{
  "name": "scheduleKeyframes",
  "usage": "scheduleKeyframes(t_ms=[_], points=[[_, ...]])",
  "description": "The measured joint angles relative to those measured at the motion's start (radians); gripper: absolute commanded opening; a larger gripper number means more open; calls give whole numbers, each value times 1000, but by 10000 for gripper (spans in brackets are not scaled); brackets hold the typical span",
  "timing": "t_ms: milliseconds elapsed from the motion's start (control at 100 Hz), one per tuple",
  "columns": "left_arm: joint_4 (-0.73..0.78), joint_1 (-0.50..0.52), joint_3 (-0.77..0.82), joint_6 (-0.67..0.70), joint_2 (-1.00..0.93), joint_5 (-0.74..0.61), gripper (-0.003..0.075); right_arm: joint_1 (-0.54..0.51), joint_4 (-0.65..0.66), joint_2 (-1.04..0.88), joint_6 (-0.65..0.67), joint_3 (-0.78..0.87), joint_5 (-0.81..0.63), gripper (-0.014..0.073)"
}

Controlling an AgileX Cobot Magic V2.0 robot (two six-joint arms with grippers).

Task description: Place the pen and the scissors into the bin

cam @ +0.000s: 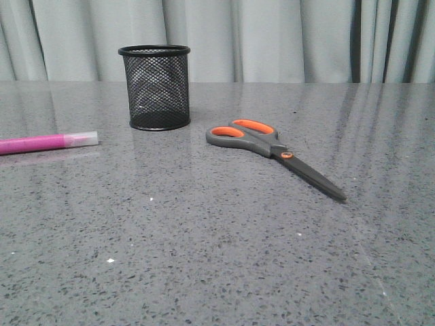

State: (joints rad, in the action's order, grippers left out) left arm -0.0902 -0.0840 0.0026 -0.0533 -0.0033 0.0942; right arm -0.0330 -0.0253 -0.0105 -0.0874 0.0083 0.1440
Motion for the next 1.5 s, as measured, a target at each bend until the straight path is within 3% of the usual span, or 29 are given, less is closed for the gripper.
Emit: scheduleKeyframes(t_ms=[820, 1110, 1290, 1500], points=[[0, 0, 0, 0, 0, 0, -22, 0, 0, 0, 0, 0, 0, -68], [0, 0, 0, 0, 0, 0, -22, 0, -4, 0, 0, 0, -62, -68], [-79, 0, 0, 0, 0, -16, -22, 0, -104, 0, 0, 0, -101, -68], [-341, 0, 0, 0, 0, -54, -22, 0, -333, 0, 0, 0, -131, -68]])
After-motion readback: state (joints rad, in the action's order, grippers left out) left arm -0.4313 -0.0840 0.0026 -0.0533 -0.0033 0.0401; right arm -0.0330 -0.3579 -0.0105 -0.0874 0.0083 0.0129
